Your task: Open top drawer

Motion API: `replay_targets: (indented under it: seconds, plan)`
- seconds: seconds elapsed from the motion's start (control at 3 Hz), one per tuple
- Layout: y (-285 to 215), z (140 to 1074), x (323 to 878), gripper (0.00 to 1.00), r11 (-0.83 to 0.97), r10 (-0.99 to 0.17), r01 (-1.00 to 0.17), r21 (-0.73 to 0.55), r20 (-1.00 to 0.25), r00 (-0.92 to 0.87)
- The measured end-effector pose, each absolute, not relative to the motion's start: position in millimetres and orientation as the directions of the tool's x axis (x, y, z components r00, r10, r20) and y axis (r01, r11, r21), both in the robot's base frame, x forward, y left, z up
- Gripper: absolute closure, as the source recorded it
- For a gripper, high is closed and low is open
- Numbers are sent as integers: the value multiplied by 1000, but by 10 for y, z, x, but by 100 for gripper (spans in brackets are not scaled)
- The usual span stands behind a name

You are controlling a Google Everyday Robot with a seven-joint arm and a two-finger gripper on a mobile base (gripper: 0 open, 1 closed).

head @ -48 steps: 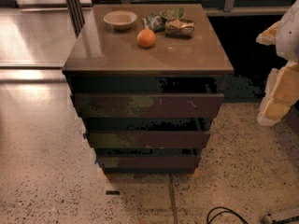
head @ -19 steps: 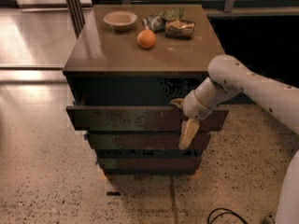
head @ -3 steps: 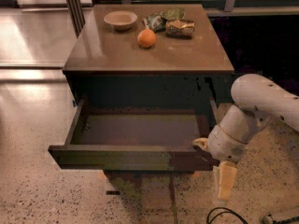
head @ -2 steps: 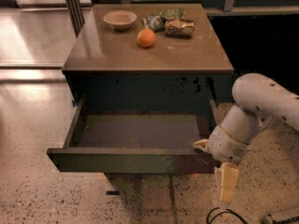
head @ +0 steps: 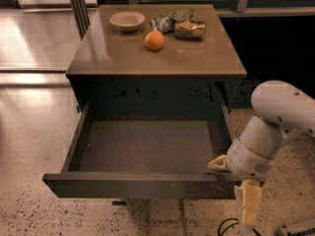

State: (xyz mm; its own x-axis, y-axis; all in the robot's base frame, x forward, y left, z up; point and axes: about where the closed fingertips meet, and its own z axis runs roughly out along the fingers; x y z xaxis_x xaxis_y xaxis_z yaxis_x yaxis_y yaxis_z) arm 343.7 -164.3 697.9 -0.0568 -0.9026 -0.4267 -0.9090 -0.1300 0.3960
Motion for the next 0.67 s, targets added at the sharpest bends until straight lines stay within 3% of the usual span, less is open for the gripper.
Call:
replay_targets:
  seconds: [0.67]
  plan:
    - [-1657,6920,3087,0,-130,-909,-887,444,-411,-72]
